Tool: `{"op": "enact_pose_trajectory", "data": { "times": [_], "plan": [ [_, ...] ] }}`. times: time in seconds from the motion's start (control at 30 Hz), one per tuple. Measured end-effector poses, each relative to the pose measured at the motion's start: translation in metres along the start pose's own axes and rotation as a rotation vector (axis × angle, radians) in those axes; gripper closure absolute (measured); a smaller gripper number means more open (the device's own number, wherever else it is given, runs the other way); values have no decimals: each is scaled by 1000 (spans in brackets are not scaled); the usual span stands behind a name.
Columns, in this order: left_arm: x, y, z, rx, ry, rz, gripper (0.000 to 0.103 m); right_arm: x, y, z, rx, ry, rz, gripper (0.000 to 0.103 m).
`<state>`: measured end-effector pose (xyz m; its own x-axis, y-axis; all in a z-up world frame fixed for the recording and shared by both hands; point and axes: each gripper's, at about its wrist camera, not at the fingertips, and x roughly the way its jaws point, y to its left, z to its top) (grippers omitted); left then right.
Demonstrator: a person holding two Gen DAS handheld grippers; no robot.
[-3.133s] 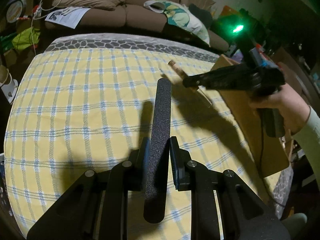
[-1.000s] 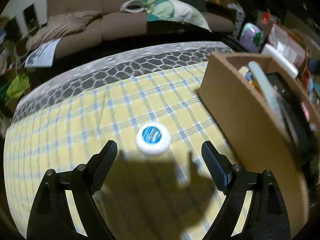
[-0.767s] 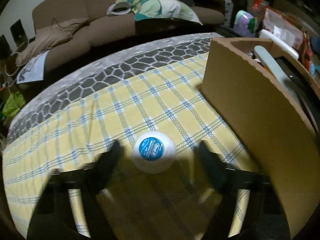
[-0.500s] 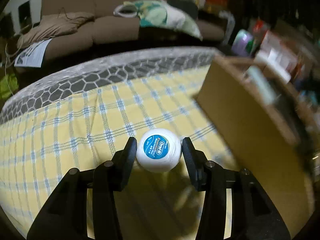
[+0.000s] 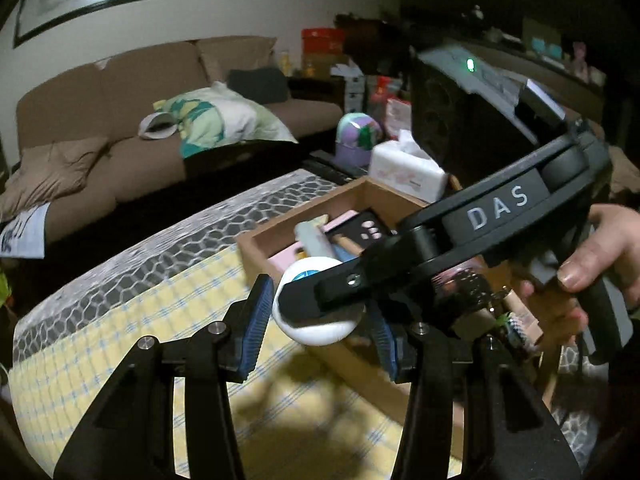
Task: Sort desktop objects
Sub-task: 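Carry the white tin into the box and open the left gripper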
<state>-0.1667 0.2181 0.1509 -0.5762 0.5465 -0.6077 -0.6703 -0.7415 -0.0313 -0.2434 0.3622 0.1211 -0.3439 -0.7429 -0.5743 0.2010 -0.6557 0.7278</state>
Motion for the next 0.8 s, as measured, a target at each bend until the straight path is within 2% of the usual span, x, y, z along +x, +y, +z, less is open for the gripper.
{"op": "enact_pose_trajectory", "data": {
  "times": [0.07,0.17,0.4,0.57,0.67,0.8],
  "plan": [
    [12,-9,8,2,-2,-18,58,-12,-3,2,-16,-17,-46,78],
    [33,-23,19,8,0,-39,58,-30,-19,6,10,-34,-65,78],
    [96,-58,36,76,49,-53,59,-62,-79,16,91,-77,-158,82],
    [133,-65,36,88,112,2,59,-72,-107,24,110,-115,-208,84],
    [137,-61,30,75,138,25,48,-72,-109,31,94,-136,-237,84],
    [119,-49,24,22,113,44,32,-77,-108,34,79,-160,-284,84]
  ]
}}
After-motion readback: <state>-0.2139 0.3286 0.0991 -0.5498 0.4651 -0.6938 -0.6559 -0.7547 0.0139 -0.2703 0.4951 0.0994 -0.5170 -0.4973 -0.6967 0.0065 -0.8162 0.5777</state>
